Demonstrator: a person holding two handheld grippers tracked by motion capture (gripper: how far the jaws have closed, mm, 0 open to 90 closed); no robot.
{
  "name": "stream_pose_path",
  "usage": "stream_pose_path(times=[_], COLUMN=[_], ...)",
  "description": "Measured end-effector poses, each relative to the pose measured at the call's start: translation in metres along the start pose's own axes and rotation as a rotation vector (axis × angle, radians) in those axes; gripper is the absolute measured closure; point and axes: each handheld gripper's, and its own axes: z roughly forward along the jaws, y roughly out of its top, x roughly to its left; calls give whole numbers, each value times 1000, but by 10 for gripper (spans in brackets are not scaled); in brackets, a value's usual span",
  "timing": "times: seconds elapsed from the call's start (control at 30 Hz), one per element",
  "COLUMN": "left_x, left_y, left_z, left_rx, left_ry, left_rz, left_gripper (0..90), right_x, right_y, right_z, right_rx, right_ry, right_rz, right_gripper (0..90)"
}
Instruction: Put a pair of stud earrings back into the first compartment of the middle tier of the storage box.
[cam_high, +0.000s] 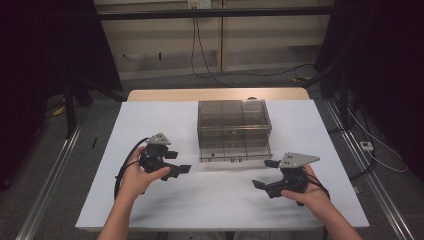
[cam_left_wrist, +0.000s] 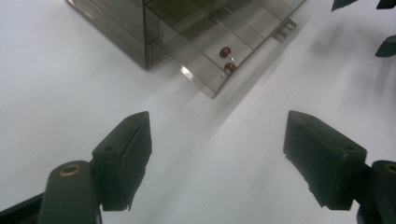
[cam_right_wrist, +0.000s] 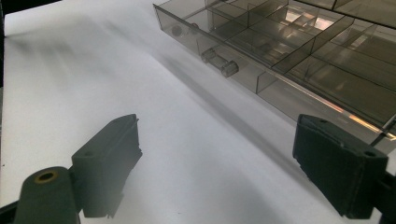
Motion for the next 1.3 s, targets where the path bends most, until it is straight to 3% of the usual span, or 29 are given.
stream_pose_path(times=[0.43,0.77,0.97,1.3], left_x=[1,5,8,10], left_y=[-21,-31,-33,-38], left_z=[-3,-5,-9,-7], left_rx=[-7,-9,-27,-29], left_ry=[15,5,-16,-25], left_rz=[19,2,-3,-15], left_gripper=[217,200,169,151], right_x=[0,2,5,7], right_y=[0,4,6,16], right_z=[0,2,6,17], right_rx=[-1,-7,3,18], right_ry=[-6,12,28,49], right_rz=[8,20,12,-3], right_gripper=[128,130,233,480])
